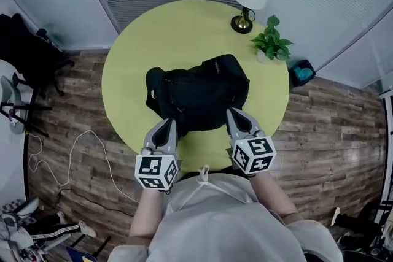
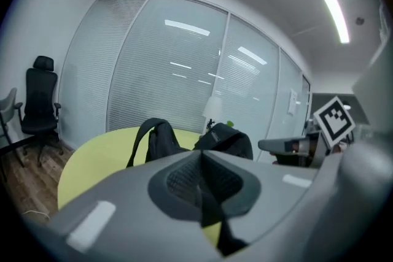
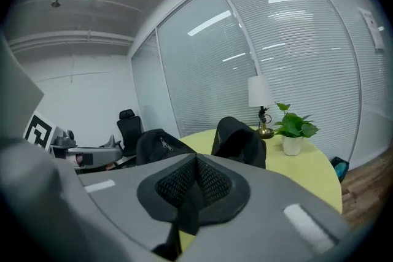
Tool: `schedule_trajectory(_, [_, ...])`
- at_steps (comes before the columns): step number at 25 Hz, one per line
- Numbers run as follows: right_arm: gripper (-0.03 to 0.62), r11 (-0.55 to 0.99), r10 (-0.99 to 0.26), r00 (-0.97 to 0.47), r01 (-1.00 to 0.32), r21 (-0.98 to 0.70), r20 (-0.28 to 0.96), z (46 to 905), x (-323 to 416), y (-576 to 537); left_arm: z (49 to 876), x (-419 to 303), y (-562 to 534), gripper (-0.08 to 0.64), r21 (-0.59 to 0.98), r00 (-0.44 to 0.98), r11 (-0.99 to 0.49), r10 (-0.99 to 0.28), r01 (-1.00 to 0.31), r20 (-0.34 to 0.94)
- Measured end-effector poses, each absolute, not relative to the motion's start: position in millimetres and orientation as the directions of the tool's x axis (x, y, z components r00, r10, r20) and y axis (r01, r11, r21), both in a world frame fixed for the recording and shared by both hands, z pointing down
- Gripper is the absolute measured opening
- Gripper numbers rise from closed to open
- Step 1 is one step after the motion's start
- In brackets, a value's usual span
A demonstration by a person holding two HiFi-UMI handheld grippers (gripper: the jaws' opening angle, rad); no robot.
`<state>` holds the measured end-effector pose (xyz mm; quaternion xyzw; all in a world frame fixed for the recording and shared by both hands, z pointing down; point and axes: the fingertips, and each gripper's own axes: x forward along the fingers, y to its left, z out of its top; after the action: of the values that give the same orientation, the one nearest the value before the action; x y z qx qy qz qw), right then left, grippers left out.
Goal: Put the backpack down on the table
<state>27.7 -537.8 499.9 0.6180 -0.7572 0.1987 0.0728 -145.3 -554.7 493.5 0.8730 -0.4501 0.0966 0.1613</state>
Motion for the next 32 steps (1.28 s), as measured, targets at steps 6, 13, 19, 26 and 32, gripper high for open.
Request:
schedule_trajectory(6, [-0.002, 0.21, -0.907, -0.242, -0.969, -0.127, 0.344, 496, 4, -532, 483, -150, -548, 0.006, 0.176, 0.577, -0.55, -0.769, -0.816, 0.275])
schedule_trajectory(13, [-0.002, 0.266, -0.882, -0.277, -0.96, -0.083, 0.381, 505, -13, -536, 487, -156, -555, 0.006, 0.158, 0.561, -0.539, -0.777, -0.827, 0.287])
schedule_trajectory(19, [-0.002, 0.255, -0.877, -0.273, -0.962, -0.098, 0.396, 510, -17, -548, 487, -164, -565, 0.006, 0.24, 0.583, -0.534, -0.778, -0.81, 0.236])
schedule_trajectory(26, [-0.002, 0.249, -0.869, -0.266, -0.964, -0.096, 0.416, 515, -19, -554, 485, -175, -577, 0.006, 0.272, 0.558, -0.499, -0.802, -0.823, 0.215])
schedule_trajectory(32, [-0.002, 0.249, -0.859, -0.266, -0.964, -0.098, 0.437, 518, -23, -558, 488, -179, -579, 0.006, 0.28, 0.56, -0.497, -0.796, -0.822, 0.231])
